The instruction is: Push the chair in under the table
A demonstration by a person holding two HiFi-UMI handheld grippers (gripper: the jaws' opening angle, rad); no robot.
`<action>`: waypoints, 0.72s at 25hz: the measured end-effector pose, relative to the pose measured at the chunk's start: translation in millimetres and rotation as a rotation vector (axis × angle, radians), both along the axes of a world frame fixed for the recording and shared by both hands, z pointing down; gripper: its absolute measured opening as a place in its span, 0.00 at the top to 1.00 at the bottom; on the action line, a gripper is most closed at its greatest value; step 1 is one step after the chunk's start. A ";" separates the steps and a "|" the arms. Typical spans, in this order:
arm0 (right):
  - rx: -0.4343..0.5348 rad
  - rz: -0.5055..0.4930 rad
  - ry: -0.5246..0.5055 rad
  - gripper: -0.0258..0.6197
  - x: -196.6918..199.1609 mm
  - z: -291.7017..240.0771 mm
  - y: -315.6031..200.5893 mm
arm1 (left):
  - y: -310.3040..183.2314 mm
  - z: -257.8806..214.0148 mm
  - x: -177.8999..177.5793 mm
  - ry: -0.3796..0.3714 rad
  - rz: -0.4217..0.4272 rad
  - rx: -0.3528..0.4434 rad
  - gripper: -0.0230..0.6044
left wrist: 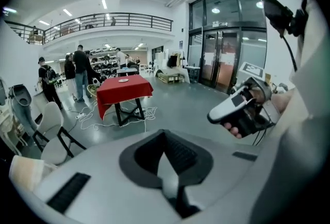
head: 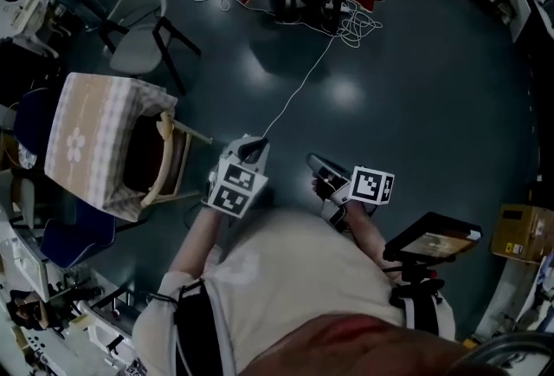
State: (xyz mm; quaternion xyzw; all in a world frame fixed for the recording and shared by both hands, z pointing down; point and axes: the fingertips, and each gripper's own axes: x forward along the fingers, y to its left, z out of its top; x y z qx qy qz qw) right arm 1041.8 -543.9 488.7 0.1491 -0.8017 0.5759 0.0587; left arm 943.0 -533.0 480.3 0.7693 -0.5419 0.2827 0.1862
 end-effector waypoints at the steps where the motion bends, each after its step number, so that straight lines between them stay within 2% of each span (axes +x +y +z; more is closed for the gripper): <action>1: 0.000 0.005 0.010 0.94 -8.6 -0.9 -7.9 | -11.2 -2.1 -10.2 -0.001 0.003 0.018 0.95; 7: 0.031 -0.024 0.064 0.94 -77.1 -12.3 -51.9 | -58.4 -20.5 -88.6 0.064 -0.056 0.076 0.95; 13: 0.072 -0.120 0.067 0.94 -164.9 -24.6 -76.5 | -72.5 -34.9 -191.1 0.092 -0.189 0.130 0.95; 18: 0.085 -0.211 0.089 0.94 -211.0 -24.0 -95.3 | -79.3 -29.8 -231.1 0.103 -0.270 0.134 0.95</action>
